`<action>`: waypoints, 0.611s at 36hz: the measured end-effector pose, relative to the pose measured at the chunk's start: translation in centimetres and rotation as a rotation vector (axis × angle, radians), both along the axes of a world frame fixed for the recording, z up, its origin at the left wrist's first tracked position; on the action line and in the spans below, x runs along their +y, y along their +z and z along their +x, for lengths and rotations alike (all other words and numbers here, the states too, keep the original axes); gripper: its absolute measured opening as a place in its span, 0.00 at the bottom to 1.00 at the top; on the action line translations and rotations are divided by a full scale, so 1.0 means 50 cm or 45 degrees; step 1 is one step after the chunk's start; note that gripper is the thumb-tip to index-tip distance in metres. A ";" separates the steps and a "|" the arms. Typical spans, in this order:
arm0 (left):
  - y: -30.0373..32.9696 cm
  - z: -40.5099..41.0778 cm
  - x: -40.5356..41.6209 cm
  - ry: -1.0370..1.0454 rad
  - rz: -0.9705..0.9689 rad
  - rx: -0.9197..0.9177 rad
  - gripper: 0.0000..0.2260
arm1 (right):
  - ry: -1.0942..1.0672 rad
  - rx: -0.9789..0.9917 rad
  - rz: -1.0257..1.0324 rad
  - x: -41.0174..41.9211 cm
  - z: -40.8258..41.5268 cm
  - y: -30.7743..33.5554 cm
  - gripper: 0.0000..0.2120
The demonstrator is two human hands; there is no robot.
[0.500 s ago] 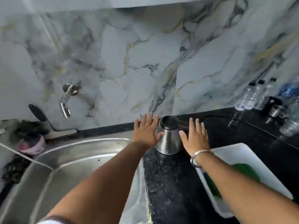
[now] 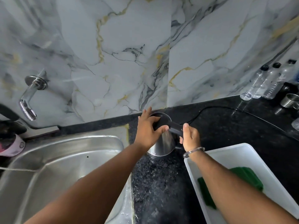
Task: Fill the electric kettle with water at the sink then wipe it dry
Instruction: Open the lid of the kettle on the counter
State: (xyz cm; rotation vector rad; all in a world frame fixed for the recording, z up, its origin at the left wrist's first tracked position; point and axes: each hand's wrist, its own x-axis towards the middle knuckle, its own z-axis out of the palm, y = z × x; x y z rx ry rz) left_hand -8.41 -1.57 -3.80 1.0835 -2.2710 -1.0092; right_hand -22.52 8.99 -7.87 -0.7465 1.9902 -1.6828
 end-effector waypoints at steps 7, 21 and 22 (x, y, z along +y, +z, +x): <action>0.012 0.011 0.013 0.054 -0.040 0.038 0.28 | -0.054 0.145 0.053 -0.011 -0.007 -0.028 0.25; 0.141 0.202 -0.026 -0.165 -0.925 0.295 0.26 | -0.099 0.586 -0.214 -0.060 0.126 0.132 0.33; 0.154 0.213 -0.036 -0.226 -1.028 0.257 0.26 | -0.108 0.638 -0.211 -0.065 0.142 0.143 0.31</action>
